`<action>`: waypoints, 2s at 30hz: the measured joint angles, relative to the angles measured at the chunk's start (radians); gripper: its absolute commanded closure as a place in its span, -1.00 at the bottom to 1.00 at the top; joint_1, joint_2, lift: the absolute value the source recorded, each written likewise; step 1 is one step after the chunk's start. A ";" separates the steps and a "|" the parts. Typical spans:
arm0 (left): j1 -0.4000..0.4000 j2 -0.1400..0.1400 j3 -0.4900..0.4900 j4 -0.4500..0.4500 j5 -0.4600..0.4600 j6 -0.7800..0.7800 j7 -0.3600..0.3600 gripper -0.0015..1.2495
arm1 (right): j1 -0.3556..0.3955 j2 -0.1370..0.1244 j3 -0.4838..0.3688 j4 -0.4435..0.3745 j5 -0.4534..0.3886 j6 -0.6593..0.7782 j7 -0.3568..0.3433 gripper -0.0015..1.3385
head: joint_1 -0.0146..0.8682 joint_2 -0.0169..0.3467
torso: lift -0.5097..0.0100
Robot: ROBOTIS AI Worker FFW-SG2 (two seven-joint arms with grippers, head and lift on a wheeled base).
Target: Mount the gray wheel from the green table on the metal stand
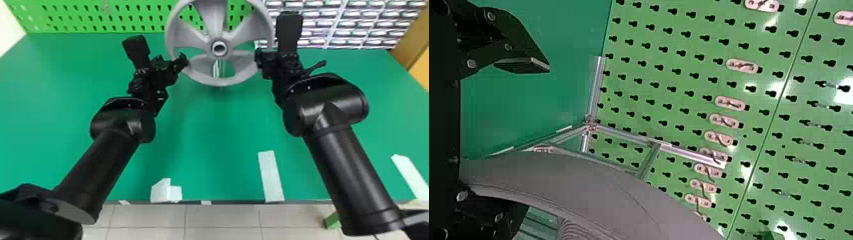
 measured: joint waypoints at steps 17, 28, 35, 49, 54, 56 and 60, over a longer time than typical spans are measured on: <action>0.000 -0.005 -0.006 0.000 0.008 -0.018 -0.018 -0.25 | -0.001 0.005 -0.008 0.000 -0.007 -0.029 0.034 -0.22 | 1.00 -0.62 | 0.58; 0.011 -0.005 0.003 0.000 0.021 -0.030 -0.018 -0.24 | 0.007 0.006 -0.012 0.003 -0.013 -0.047 0.033 -0.22 | 1.00 -0.62 | 0.58; 0.019 -0.006 0.010 -0.001 0.022 -0.032 -0.011 -0.25 | 0.011 0.008 -0.013 0.003 -0.008 -0.052 0.032 -0.22 | 1.00 -0.62 | 0.58; 0.023 -0.006 0.011 -0.006 0.010 -0.040 -0.004 -0.55 | 0.012 0.005 -0.009 0.003 0.001 -0.051 0.032 -0.62 | 1.00 -0.62 | 0.58; 0.023 -0.006 0.011 -0.006 0.009 -0.040 -0.004 -0.78 | 0.012 0.005 -0.009 0.003 0.002 -0.050 0.032 -0.85 | 1.00 -0.62 | 0.58; 0.024 -0.006 0.011 -0.006 0.009 -0.040 -0.003 -0.78 | 0.012 0.005 -0.009 0.003 0.002 -0.050 0.032 -0.84 | 1.00 -0.62 | 0.58; 0.024 -0.006 0.011 -0.006 0.009 -0.038 -0.003 -0.79 | 0.012 0.005 -0.010 0.003 0.003 -0.049 0.032 -0.84 | 1.00 -0.62 | 0.58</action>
